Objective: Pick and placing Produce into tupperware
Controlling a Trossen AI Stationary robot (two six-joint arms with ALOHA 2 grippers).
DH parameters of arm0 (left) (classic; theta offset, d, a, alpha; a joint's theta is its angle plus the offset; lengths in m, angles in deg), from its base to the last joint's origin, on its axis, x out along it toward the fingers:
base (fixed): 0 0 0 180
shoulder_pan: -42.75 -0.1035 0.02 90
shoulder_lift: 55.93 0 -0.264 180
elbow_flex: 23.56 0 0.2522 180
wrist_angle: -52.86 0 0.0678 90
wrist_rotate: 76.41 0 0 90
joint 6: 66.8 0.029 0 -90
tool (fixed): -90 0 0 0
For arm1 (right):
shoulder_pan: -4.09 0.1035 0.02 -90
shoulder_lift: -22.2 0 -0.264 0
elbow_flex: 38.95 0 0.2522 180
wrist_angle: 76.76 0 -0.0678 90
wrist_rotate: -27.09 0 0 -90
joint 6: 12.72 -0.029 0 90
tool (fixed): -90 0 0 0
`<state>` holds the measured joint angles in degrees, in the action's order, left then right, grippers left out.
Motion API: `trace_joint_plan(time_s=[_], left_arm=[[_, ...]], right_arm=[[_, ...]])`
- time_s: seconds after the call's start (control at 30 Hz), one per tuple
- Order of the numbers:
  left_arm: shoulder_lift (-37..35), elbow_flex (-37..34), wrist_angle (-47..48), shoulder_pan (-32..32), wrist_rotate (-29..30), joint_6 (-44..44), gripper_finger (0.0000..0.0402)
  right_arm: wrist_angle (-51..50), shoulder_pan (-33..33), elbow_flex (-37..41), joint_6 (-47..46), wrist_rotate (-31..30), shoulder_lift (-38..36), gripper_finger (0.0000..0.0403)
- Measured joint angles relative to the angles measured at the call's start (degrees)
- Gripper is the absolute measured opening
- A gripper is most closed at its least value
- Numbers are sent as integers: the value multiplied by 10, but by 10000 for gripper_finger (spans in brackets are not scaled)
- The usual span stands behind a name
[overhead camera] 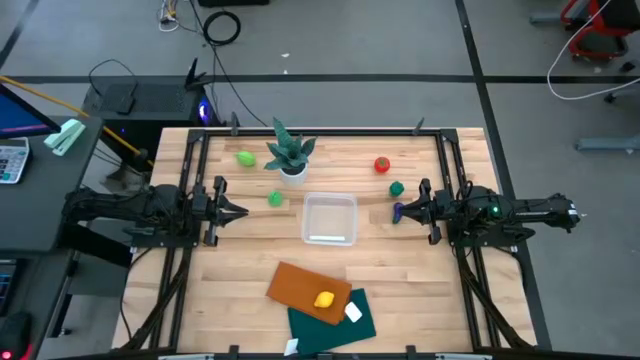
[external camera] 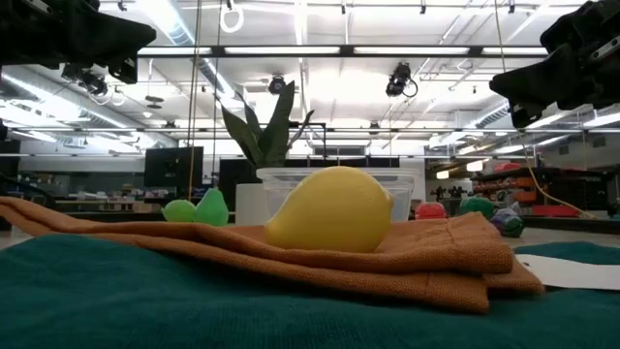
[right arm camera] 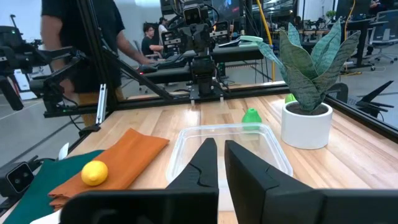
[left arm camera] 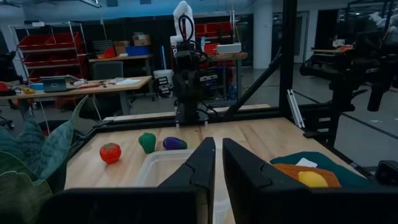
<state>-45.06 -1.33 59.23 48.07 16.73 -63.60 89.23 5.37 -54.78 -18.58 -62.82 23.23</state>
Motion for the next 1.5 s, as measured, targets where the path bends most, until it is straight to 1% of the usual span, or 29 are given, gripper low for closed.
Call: trace_joint_plan(time_s=[0.2,0.57,0.9,1.27,1.5], left_arm=[[0,0,0,0,0,0,28],[0,0,0,0,0,0,40],[0,0,0,0,0,0,28],[0,0,0,0,0,0,40],[0,0,0,0,0,0,32]], right_arm=[[0,0,0,0,0,0,0],[0,0,0,0,0,0,0],[0,0,0,0,0,0,0],[0,0,0,0,0,0,0],[0,0,0,0,0,0,0]])
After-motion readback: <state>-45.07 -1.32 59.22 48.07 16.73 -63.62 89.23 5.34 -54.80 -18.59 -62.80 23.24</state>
